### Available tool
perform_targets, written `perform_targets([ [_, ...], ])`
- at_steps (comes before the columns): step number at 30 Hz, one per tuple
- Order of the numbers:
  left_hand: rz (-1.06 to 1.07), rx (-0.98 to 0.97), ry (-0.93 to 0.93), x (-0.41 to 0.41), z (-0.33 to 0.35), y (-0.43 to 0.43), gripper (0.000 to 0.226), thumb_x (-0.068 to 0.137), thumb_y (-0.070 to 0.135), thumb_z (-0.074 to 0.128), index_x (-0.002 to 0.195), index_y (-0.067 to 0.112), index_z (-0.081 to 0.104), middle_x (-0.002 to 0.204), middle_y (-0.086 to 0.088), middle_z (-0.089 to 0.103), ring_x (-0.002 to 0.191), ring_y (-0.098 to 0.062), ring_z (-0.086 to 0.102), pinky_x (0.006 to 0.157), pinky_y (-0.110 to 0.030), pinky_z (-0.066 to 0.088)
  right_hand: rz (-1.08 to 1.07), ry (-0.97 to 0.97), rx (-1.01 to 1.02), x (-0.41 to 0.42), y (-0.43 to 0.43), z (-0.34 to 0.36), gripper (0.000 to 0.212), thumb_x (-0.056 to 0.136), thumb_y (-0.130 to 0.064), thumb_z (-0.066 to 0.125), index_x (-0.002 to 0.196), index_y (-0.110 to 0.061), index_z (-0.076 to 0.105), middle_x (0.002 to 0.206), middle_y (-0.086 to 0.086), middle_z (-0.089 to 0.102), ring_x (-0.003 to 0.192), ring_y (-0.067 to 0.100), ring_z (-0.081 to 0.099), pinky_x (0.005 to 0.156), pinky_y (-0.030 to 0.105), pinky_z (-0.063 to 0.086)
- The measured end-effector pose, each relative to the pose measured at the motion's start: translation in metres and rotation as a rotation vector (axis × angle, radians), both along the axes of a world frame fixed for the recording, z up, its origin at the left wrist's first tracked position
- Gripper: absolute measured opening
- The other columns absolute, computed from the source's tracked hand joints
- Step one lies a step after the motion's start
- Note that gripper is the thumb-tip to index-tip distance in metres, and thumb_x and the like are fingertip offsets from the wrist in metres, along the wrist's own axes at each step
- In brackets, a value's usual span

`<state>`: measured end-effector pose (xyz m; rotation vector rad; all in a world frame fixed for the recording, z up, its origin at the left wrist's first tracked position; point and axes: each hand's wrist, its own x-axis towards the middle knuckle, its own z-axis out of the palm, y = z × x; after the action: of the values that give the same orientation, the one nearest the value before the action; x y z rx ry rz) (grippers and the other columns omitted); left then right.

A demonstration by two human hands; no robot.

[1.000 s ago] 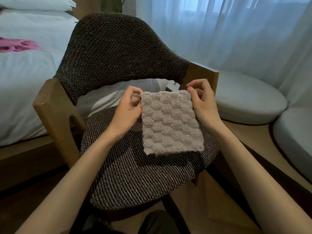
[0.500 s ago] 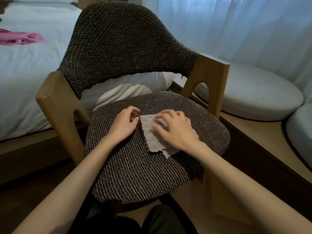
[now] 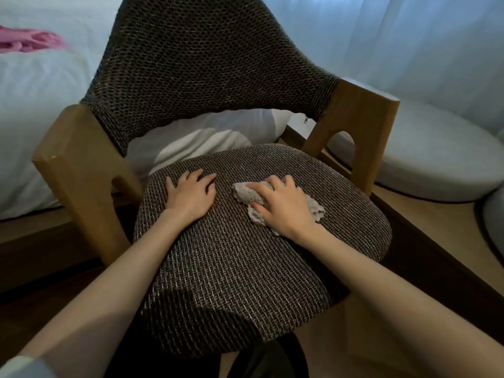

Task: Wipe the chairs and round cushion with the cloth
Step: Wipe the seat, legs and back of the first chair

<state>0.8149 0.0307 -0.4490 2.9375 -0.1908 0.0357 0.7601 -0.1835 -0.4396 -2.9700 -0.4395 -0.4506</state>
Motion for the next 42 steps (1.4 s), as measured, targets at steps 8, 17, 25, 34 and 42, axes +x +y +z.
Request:
perform_targets([
  [8,0.045,-0.025,-0.04,0.038,-0.008,-0.012,0.048,0.1,0.043,0.021,0.148,0.036,0.028,0.157,0.0,0.023,0.145,-0.028,0.014,0.115,-0.059,0.003,-0.207,-0.1,0.174,0.101,-0.026,0.013,0.051,0.092,-0.055,0.045,0.141,-0.041,0.037,0.139,-0.001,0.046,0.121,0.03,0.038,0.091,0.047,0.04],
  [17,0.068,-0.031,-0.113,0.054,-0.02,-0.017,0.05,0.1,0.044,0.019,0.148,0.034,0.027,0.156,-0.001,0.026,0.145,-0.029,0.015,0.116,-0.057,0.004,-0.277,-0.05,0.137,0.176,-0.017,-0.008,0.038,0.094,-0.045,0.048,0.13,-0.036,0.055,0.126,-0.003,0.058,0.114,0.027,0.041,0.088,0.044,0.041],
  [25,0.082,-0.038,-0.129,0.055,-0.018,-0.02,0.049,0.101,0.042,0.021,0.148,0.034,0.028,0.157,0.0,0.025,0.145,-0.027,0.017,0.117,-0.056,0.007,0.161,0.02,0.126,0.183,0.023,-0.015,0.038,0.096,-0.046,0.046,0.125,-0.027,0.061,0.122,-0.001,0.065,0.103,0.023,0.054,0.087,0.039,0.041],
  [34,0.084,-0.033,-0.127,0.055,-0.019,-0.02,0.049,0.1,0.042,0.02,0.148,0.033,0.028,0.157,0.0,0.025,0.145,-0.027,0.017,0.117,-0.055,0.005,-0.329,-0.026,0.078,0.201,-0.01,-0.001,0.038,0.095,-0.041,0.039,0.104,-0.015,0.066,0.107,0.009,0.063,0.1,0.033,0.05,0.085,0.043,0.042],
  [42,0.086,-0.038,-0.118,0.057,-0.018,-0.019,0.049,0.1,0.042,0.023,0.147,0.032,0.031,0.156,-0.001,0.027,0.145,-0.028,0.018,0.116,-0.056,0.006,0.114,0.06,0.19,0.141,0.01,-0.006,0.026,0.092,-0.039,0.049,0.075,-0.02,0.057,0.087,-0.001,0.061,0.085,0.023,0.055,0.067,0.031,0.042],
])
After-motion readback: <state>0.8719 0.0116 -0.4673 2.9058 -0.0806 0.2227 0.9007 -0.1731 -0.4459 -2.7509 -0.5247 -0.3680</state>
